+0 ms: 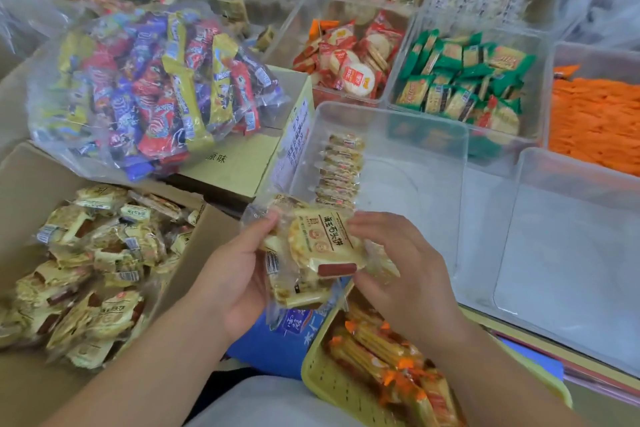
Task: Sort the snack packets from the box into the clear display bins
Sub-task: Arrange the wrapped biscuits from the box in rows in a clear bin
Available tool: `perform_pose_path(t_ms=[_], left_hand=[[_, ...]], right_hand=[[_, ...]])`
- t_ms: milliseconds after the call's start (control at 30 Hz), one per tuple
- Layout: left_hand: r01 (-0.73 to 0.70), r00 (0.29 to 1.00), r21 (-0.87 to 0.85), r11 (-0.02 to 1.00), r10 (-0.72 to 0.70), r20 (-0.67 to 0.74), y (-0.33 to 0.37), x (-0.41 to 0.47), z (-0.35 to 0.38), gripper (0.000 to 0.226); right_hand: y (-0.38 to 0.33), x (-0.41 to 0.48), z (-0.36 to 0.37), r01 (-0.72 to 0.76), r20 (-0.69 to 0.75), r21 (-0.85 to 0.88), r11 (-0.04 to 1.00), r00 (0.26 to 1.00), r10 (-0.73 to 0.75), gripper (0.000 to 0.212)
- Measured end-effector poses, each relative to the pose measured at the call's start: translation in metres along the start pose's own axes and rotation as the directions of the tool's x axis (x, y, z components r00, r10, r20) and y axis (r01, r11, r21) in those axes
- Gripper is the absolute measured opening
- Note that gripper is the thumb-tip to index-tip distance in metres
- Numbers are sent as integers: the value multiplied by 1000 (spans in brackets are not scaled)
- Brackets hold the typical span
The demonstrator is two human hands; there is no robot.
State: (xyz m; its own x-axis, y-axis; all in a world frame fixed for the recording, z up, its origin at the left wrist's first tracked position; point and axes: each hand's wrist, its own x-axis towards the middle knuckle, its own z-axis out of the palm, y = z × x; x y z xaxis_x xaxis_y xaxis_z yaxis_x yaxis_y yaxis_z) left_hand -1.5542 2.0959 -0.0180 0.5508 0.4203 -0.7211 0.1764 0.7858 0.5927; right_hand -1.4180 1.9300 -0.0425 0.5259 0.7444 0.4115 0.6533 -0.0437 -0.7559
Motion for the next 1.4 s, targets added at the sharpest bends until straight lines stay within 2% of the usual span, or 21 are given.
perform_pose_path(t_ms=[100,200,300,367,467,567,667,867,1100,1400], left_hand=[[22,1000,34,999,-22,3,1,10,1,39],[13,1000,26,1000,-13,-20,0,18,2,44],[-9,997,-11,1000,8,-71,-3,24,-4,46],[-9,996,-14,1000,8,-88,-6,26,-9,45],[-14,993,-13,1000,12,-116,-9,29,-15,41],[-15,991,-7,1000,14,-131,-12,31,-17,41],[-20,990,3,1000,20,-138,-14,31,-18,48],[-18,988,-1,1000,18,-153,-18,27,-25,49],[-21,990,-12,1000,19,-141,-21,25,-34,47],[-38,996,-56,998,34,-78,-21,23,-38,37]], right_hand=[[7,7,-12,50,-80,9,999,996,-49,39],[26,18,-26,-30,-142,30,999,989,34,32],[59,27,-39,-178,-118,-18,984,978,175,25],[84,31,-43,-293,-48,-133,947,956,289,28],[117,34,-34,-343,183,-383,857,882,435,32],[134,38,-9,-277,395,-549,789,746,536,35],[139,42,15,-161,495,-646,746,657,570,38],[142,43,33,-238,582,-549,801,580,570,41],[146,37,31,-332,645,-479,812,494,583,32],[148,34,38,-300,666,-533,791,428,611,39]])
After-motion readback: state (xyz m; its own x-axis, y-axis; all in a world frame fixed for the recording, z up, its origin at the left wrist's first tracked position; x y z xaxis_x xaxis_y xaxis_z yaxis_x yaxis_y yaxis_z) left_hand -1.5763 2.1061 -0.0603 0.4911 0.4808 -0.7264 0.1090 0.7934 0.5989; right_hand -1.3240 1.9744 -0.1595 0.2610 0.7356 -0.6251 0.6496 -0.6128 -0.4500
